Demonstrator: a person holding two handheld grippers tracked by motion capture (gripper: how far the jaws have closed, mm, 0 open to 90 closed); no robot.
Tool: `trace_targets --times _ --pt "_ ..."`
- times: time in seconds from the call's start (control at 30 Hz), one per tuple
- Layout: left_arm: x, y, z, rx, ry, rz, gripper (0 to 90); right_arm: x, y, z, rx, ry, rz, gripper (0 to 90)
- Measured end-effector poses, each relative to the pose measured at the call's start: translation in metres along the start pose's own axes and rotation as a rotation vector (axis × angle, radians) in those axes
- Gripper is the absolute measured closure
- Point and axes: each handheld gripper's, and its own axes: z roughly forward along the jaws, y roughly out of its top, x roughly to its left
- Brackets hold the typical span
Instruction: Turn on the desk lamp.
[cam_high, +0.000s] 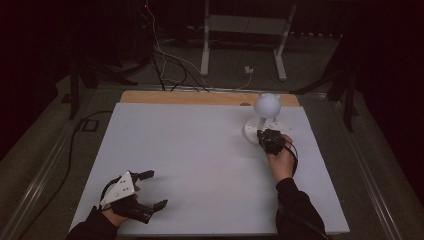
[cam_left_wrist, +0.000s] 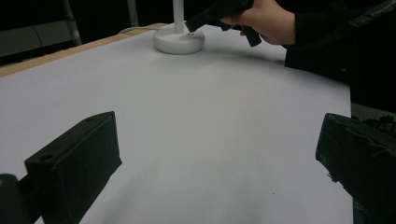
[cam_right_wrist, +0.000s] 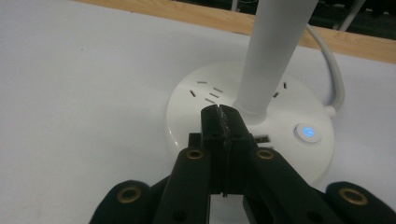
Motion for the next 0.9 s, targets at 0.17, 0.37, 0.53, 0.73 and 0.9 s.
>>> trace_targets --times 0.17,0.37,0.53,0.73,0.9 --pt "-0.0003 0.0001 0.0000 0.000 -0.001 0.001 0.3 0.0004 -0.0003 0.0043 0.011 -0.003 0.002 90.0" --pt "-0.0006 0.0001 0.0003 0.002 -0.001 0.001 0.3 0.0006 -0.0002 0.0065 0.013 -0.005 -0.004 90.0" --pt "-0.0008 0.0001 0.0003 0.004 -0.001 0.002 0.3 0.0009 -0.0004 0.0078 0.014 -0.007 -0.008 90.0" --pt "-0.0008 0.0001 0.0004 0.004 -0.001 0.003 0.3 0.0002 -0.0013 0.0098 0.021 -0.009 -0.006 90.0" --pt "-0.0010 0.0001 0.0003 0.004 -0.001 0.003 0.3 -0.0005 -0.0013 0.0099 0.022 -0.007 -0.004 90.0"
